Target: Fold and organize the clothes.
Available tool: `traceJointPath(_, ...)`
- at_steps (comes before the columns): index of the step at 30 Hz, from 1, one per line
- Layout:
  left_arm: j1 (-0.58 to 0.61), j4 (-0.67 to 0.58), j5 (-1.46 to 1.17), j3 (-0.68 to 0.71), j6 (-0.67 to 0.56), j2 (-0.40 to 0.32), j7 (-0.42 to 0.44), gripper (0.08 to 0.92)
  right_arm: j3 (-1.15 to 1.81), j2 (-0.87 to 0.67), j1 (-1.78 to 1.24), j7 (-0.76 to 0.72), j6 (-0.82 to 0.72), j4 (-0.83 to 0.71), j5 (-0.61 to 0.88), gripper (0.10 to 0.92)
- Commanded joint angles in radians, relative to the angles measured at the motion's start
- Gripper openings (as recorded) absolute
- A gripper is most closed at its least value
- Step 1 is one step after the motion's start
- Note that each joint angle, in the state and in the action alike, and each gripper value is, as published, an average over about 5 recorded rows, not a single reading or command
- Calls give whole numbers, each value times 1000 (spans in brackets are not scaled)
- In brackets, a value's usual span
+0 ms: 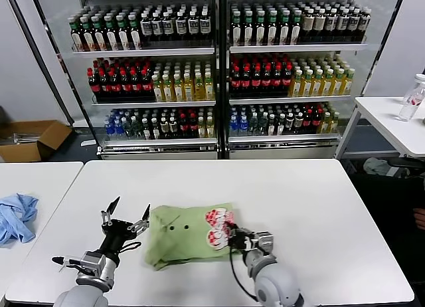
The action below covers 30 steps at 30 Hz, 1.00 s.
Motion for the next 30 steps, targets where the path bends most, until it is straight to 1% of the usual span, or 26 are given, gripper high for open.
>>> traceJointPath(1,-47,112,86,19,-189,-30,48,823,225,-97,-95,-40,36,91,-82,125)
traceJointPath(4,-53,136,220,25,-261,-42,47,823,213,-94,-153,-68,52,86,-166,125)
traceJointPath(6,-61,142,267,27,-270,-48,54,823,195,-78,-169,-85,68,75,-240,125)
traceJointPath(9,-81,148,329,15,-262,-49,80,823,200,-67,-165,-104,69,105,-287,143)
traceJointPath(11,-97,152,355,5,-258,-48,95,823,219,-78,-152,-125,65,132,-299,183)
traceJointPath(14,-118,160,345,-5,-266,-44,123,823,264,-98,-128,-162,72,151,-329,269)
traceJointPath(19,-169,196,387,-14,-320,-35,152,823,315,-112,-90,-199,112,152,-367,416)
traceJointPath(21,-189,205,297,-6,-327,-29,172,823,322,-118,-63,-190,138,125,-387,468)
traceJointPath(22,-196,201,211,4,-308,-26,176,823,323,-121,-50,-187,153,108,-404,494)
traceJointPath(23,-196,186,85,16,-244,-24,169,823,322,-123,-40,-186,171,88,-426,520)
traceJointPath(25,-193,134,-166,30,-54,-24,123,823,313,-118,-25,-184,206,47,-472,572)
traceJointPath(26,-190,117,-225,28,7,-24,103,823,307,-113,-23,-185,216,33,-487,598)
traceJointPath(27,-186,109,-252,24,44,-21,86,823,302,-105,-22,-185,223,20,-502,633)
traceJointPath(28,-186,112,-230,18,40,-17,77,823,297,-98,-21,-185,227,12,-509,658)
traceJointPath(30,-185,135,-161,12,-23,-1,84,823,295,-90,-17,-184,228,4,-513,719)
